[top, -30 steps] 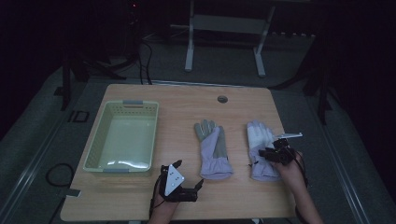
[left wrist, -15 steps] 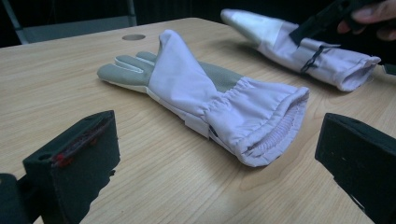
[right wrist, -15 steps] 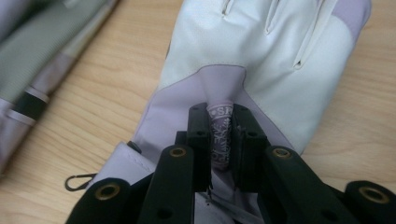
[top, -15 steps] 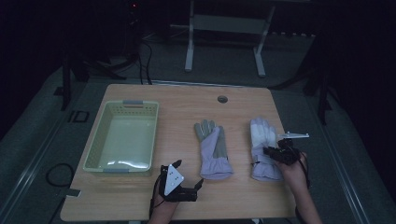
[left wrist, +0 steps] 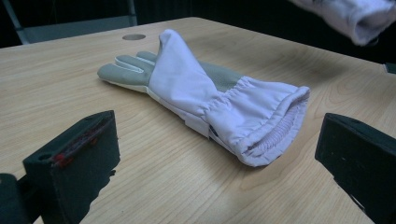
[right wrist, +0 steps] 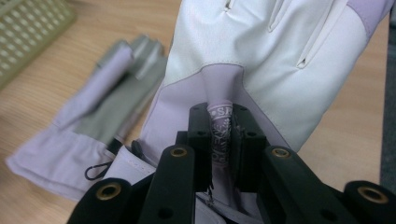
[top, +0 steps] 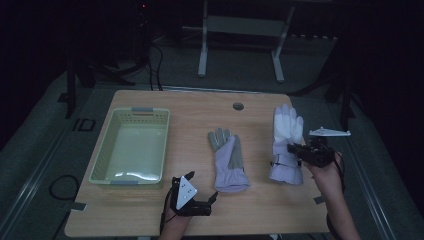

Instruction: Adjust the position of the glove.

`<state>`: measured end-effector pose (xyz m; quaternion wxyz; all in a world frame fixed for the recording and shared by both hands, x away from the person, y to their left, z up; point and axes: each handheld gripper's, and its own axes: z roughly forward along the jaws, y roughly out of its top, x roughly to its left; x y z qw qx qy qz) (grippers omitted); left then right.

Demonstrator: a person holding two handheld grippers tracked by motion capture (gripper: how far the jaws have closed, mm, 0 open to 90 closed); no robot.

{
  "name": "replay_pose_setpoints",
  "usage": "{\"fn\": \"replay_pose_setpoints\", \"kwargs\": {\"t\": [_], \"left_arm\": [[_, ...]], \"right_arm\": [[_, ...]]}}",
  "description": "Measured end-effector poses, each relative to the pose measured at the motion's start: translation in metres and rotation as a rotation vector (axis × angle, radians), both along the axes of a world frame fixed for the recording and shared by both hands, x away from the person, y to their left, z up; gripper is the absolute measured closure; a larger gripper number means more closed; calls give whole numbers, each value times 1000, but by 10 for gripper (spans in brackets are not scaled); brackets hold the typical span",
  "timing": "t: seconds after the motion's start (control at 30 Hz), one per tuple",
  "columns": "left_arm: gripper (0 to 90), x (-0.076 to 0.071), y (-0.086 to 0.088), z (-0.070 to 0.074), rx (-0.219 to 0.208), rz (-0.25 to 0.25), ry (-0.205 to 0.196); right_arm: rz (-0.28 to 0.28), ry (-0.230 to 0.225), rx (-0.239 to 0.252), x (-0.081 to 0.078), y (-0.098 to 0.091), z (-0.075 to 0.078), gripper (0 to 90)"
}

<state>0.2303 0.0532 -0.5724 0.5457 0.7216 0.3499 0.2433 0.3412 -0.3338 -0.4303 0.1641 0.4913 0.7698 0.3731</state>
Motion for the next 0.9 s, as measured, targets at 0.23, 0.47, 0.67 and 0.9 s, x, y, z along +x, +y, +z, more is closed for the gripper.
{"fn": "replay_pose_setpoints", "kwargs": {"t": [0.23, 0.47, 0.67, 0.9], "left_arm": [[0, 0, 0, 0, 1, -1, -4], [0, 0, 0, 0, -1, 2, -5], [0, 0, 0, 0, -9, -3, -6], [0, 0, 1, 0, -10, -9, -5]], "right_arm": [[46, -44, 36, -5, 25, 37, 804], [83, -42, -7, -6, 73, 49, 803], [145, -36, -3, -11, 110, 52, 801], [166, 37, -29, -9, 145, 28, 801]]}}
